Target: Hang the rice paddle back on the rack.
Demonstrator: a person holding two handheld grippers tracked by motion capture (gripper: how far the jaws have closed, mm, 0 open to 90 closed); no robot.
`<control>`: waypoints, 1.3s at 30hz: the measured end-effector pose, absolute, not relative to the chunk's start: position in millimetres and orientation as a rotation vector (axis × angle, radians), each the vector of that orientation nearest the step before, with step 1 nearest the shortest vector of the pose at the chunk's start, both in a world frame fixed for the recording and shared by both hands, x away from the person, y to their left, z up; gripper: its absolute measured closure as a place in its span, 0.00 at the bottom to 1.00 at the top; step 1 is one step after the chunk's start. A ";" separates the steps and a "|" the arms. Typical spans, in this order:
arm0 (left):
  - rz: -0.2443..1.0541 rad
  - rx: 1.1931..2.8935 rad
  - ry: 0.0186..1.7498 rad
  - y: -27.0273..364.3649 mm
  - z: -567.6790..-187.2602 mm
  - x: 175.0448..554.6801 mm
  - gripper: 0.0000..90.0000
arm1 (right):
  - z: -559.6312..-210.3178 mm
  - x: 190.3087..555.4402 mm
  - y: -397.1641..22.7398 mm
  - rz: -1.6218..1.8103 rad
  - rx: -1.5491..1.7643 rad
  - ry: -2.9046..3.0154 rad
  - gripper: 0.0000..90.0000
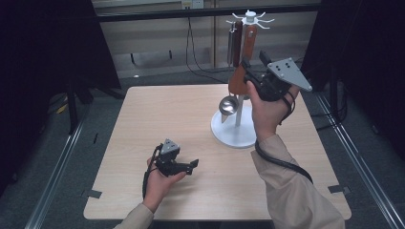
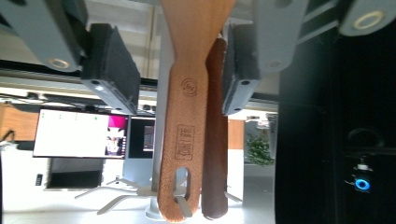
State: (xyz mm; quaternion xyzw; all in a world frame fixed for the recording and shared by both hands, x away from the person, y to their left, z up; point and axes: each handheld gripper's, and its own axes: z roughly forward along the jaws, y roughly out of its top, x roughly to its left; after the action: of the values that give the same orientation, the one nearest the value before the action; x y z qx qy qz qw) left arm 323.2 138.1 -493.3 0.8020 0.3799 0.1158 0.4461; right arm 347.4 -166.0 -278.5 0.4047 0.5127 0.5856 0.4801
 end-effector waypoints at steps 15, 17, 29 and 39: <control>0.291 1.987 0.935 138.1 -491.9 321.0 0.11 | -295.2 329.8 -170.7 1.481 0.952 1.282 0.28; 0.291 1.984 0.935 137.3 -491.7 320.8 0.11 | -298.2 326.7 -172.7 1.484 0.956 1.287 0.27; 0.296 2.009 0.922 134.3 -492.5 320.6 0.11 | -320.1 310.3 -183.4 1.492 0.942 1.331 0.23; 0.298 2.013 0.914 133.5 -493.3 320.8 0.10 | -347.0 297.3 -188.7 1.493 0.944 1.392 0.15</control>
State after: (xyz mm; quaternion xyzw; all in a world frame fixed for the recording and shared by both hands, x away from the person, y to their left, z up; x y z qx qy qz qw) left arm 320.8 133.5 -493.3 0.8104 0.3679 0.1199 0.4399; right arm 297.3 -188.7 -347.0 0.3787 0.5582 0.5988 0.4318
